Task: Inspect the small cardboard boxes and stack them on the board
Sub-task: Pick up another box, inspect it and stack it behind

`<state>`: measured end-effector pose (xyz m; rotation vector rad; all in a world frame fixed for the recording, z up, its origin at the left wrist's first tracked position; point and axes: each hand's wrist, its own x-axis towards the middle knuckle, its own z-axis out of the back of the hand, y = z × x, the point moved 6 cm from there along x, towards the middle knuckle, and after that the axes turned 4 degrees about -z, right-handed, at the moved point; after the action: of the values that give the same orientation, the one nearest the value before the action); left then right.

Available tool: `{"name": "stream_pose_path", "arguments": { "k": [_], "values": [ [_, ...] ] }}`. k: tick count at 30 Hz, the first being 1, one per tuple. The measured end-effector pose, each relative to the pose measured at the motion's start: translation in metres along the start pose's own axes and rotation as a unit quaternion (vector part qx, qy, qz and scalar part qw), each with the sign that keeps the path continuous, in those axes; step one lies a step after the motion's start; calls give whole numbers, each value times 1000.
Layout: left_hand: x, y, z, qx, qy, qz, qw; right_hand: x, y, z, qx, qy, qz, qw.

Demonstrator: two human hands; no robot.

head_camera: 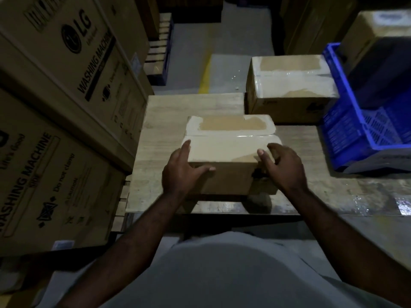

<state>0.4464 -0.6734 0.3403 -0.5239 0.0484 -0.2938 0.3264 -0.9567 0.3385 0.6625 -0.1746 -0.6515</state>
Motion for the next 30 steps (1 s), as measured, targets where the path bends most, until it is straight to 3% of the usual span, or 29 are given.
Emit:
{"name": "stream_pose_path", "arguments": {
  "k": [5,8,15,21,30],
  "values": [
    [35,-31,50,-33,-125,27,991,28,32,34,26,-86,4,996],
    [54,-42,57,-13,-153,26,988,45,43,39,7,-110,24,994],
    [77,-43,14,66,-47,-8,997,68,48,15,-12,-62,45,997],
    [78,-45,1,78,80,-31,993,74,48,2,-91,55,15,994],
    [26,-45,-10,152,100,-90,979,2,46,-11,-202,82,86,972]
  ]
}}
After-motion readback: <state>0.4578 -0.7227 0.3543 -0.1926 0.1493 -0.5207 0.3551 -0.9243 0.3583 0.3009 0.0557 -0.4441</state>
